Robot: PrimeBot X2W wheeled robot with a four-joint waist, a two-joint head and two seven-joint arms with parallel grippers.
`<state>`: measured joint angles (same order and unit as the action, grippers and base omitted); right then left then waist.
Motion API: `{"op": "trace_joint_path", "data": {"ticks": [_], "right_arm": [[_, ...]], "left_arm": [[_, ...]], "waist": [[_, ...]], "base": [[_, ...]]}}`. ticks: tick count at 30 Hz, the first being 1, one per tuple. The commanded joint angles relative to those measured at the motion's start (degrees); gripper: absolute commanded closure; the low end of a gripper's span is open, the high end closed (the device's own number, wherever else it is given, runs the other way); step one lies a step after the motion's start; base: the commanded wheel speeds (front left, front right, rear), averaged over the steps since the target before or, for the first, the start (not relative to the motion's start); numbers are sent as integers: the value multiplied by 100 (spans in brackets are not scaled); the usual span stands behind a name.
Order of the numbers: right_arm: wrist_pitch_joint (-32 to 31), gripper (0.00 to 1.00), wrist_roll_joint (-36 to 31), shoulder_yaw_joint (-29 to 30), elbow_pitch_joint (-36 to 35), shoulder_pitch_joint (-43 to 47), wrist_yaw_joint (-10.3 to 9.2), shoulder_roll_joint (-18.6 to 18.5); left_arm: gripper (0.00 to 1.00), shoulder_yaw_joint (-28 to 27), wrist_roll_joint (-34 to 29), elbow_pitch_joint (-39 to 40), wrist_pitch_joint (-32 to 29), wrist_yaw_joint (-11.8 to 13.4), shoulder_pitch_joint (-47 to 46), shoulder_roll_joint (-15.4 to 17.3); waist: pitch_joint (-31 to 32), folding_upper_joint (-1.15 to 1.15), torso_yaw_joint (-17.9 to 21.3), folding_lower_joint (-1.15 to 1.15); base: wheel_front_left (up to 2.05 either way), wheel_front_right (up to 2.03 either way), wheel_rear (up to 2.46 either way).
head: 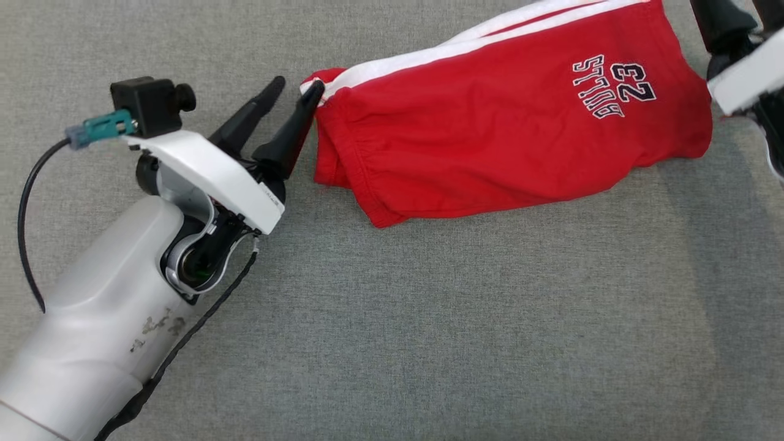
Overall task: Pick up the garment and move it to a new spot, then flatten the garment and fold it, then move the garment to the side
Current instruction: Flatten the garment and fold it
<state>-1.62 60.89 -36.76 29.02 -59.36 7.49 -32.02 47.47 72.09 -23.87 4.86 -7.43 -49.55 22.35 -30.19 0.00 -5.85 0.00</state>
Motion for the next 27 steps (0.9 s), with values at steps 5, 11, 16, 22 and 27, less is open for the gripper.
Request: {"op": "trace_joint_path", "data": {"ticks": [5,11,16,22,27], "right_arm": [[625,0,123,-201,-562,879,-1,-404],[1041,0,387,-178,-866,1966,-1,-697],[638,0,597,-44,-380,2010,-1,-640],[-401,0,482,9,734,1446,-1,-622],[-1147,0,119,-129,1427,1004,-1,-658]], "left_arm": [[0,-32,-944,37,910,603,341,165],[0,-1253,-3314,1553,1023,1932,1745,-42],[0,-1837,-4830,2684,1027,2330,2863,-548],[0,-1904,-5739,2897,1027,2310,3530,-1133],[0,-1939,-5925,2742,1029,2124,3634,-1393]], "waist": [[302,0,-15,0],[689,0,-39,0],[830,0,-248,0],[771,0,-655,0],[698,0,-867,0]], "base": [[0,0,0],[0,0,0],[0,0,0],[0,0,0],[0,0,0]]}}
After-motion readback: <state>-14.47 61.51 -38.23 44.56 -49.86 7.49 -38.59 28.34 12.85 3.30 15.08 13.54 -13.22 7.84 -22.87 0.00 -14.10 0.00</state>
